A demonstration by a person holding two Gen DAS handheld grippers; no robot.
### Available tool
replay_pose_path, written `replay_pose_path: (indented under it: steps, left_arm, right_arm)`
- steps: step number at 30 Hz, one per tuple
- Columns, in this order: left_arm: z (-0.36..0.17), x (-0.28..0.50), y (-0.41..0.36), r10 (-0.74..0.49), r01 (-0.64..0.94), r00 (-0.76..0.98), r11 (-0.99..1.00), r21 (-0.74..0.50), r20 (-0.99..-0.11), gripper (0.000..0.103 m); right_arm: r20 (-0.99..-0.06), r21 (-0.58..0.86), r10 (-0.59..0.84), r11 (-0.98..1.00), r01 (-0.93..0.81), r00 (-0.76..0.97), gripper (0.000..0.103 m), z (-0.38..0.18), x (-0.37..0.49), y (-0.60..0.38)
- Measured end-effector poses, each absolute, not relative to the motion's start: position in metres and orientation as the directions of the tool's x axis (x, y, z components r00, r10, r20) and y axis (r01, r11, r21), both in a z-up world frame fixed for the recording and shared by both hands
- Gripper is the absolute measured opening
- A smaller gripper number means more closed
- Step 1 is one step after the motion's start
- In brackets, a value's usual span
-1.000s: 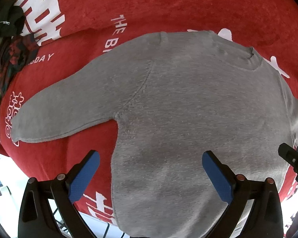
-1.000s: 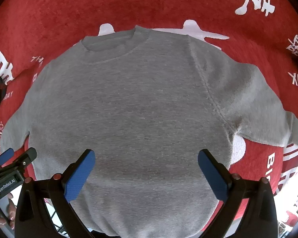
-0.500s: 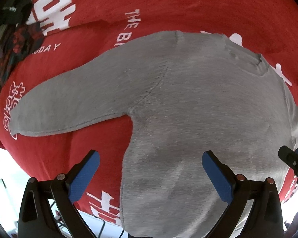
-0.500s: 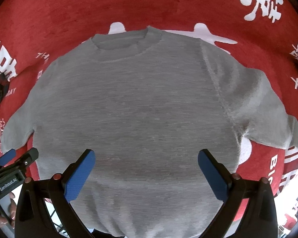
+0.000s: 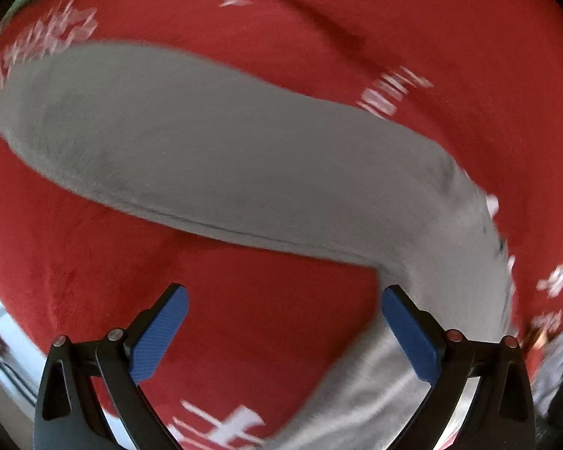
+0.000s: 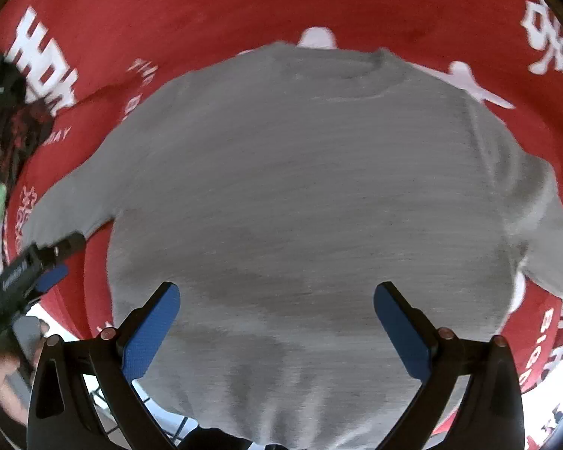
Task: Fold small clothes
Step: 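Grasp the sleeve cuff nearest the left gripper with the left gripper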
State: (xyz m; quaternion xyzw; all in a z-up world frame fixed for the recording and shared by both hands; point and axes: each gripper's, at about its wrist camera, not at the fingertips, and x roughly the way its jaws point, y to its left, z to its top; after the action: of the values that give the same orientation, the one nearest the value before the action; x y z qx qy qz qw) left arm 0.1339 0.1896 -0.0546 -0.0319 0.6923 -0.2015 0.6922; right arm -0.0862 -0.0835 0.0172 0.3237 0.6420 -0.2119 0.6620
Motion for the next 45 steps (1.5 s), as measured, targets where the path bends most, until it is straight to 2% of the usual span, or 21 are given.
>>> replay_pose_path:
  steps: [4,11,13,18,20,22,23,24,25,28,34,40,45]
  left_arm:
    - [-0.088,0.15,0.212,-0.448,0.083,-0.078,0.887,-0.453,-0.891,0.103]
    - [-0.095,0.174,0.225,-0.629,-0.053,0.005,0.776,-0.629,-0.777,0.103]
    - [-0.083,0.179,0.23,-0.634,-0.052,0.073,0.769,-0.638,-0.77,0.103]
    - [-0.057,0.202,0.266,-0.534,-0.014,0.222,0.835,-0.55,-0.816,0.102]
    - [-0.06,0.207,0.281,-0.523,-0.031,0.226,0.839,-0.543,-0.822,0.092]
    - [-0.058,0.209,0.283,-0.496,-0.04,0.237,0.854,-0.519,-0.835,0.076]
    - [-0.057,0.21,0.283,-0.462,-0.034,0.238,0.875,-0.483,-0.854,0.053]
    - [-0.061,0.209,0.278,-0.452,-0.022,0.234,0.883,-0.469,-0.861,0.023]
    - [-0.065,0.21,0.281,-0.49,-0.012,0.215,0.864,-0.504,-0.845,0.006]
    - [-0.068,0.209,0.284,-0.547,-0.001,0.225,0.827,-0.562,-0.806,0.006]
    - [-0.023,0.206,0.244,-0.633,0.202,0.242,0.774,-0.6,-0.735,0.006]
    - [0.048,0.17,0.158,-0.745,0.504,0.161,0.626,-0.595,-0.647,0.006]
    - [0.069,0.108,0.063,-0.774,0.684,0.002,0.463,-0.564,-0.633,0.006]
  right_arm:
    - [-0.987,0.153,0.15,0.729,0.667,0.062,0.103,0.004,-0.071,-0.062]
    - [-0.985,0.157,0.169,0.758,0.634,0.042,0.103,-0.01,-0.05,-0.035]
    - [-0.984,0.159,0.173,0.759,0.631,0.039,0.103,-0.012,-0.047,-0.031]
    - [-0.981,0.171,0.192,0.762,0.624,0.034,0.103,-0.01,-0.044,-0.021]
    - [-0.98,0.171,0.194,0.765,0.62,0.031,0.103,-0.012,-0.043,-0.019]
    - [-0.979,0.174,0.201,0.763,0.623,0.027,0.103,-0.013,-0.043,-0.017]
    - [-0.978,0.176,0.205,0.759,0.626,0.027,0.103,-0.014,-0.043,-0.016]
    - [-0.978,0.179,0.207,0.758,0.627,0.029,0.103,-0.014,-0.043,-0.015]
    - [-0.978,0.18,0.208,0.758,0.627,0.03,0.103,-0.014,-0.043,-0.014]
    - [-0.978,0.184,0.205,0.764,0.619,0.037,0.103,-0.013,-0.042,-0.012]
    - [-0.978,0.188,0.199,0.748,0.636,0.055,0.103,-0.007,-0.056,-0.022]
    - [-0.978,0.194,0.188,0.694,0.693,0.086,0.103,-0.001,-0.082,-0.047]
    - [-0.98,0.191,0.16,0.633,0.75,0.115,0.103,0.008,-0.112,-0.078]
